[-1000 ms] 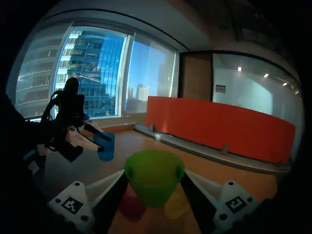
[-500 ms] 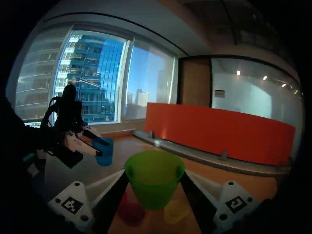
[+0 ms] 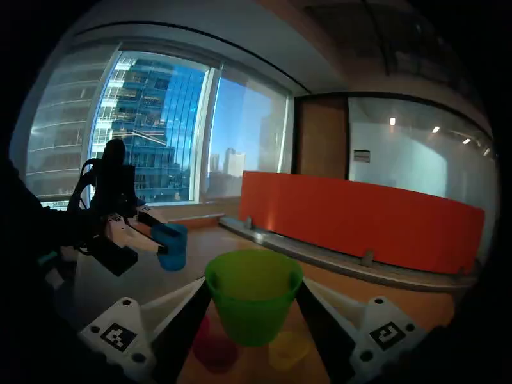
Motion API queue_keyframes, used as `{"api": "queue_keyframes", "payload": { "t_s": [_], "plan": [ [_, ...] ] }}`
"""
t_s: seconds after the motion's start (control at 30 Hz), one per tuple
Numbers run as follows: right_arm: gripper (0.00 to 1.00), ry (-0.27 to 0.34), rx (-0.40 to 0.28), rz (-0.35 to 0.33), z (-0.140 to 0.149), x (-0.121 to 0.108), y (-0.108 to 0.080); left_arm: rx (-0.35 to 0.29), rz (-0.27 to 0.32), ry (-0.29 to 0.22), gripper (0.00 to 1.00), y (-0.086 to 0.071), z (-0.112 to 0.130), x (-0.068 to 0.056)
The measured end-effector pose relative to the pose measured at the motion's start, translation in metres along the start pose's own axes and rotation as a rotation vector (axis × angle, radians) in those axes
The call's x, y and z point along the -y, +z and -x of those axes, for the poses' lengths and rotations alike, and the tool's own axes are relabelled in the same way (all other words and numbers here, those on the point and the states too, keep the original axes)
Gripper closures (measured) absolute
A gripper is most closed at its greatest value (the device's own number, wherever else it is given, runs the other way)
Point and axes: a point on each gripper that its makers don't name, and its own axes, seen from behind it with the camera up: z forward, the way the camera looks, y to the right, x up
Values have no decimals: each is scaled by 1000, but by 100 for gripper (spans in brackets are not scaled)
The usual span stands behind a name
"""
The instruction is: Pour water
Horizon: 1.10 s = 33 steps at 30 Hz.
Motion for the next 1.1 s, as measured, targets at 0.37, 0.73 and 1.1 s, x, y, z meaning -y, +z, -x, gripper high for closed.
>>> {"api": "queue_keyframes", "payload": {
  "t_s": [0.37, 0.73, 1.1],
  "plan": [
    [10, 10, 6, -44, 3, 11, 2, -34, -30, 72, 15, -5, -23, 2],
    [10, 17, 18, -97, 10, 28, 9, -89, -77, 181, 15, -9, -63, -1],
    [10, 29, 17, -154, 16, 48, 20, -109, -106, 317, 15, -9, -97, -13]
  ]
}}
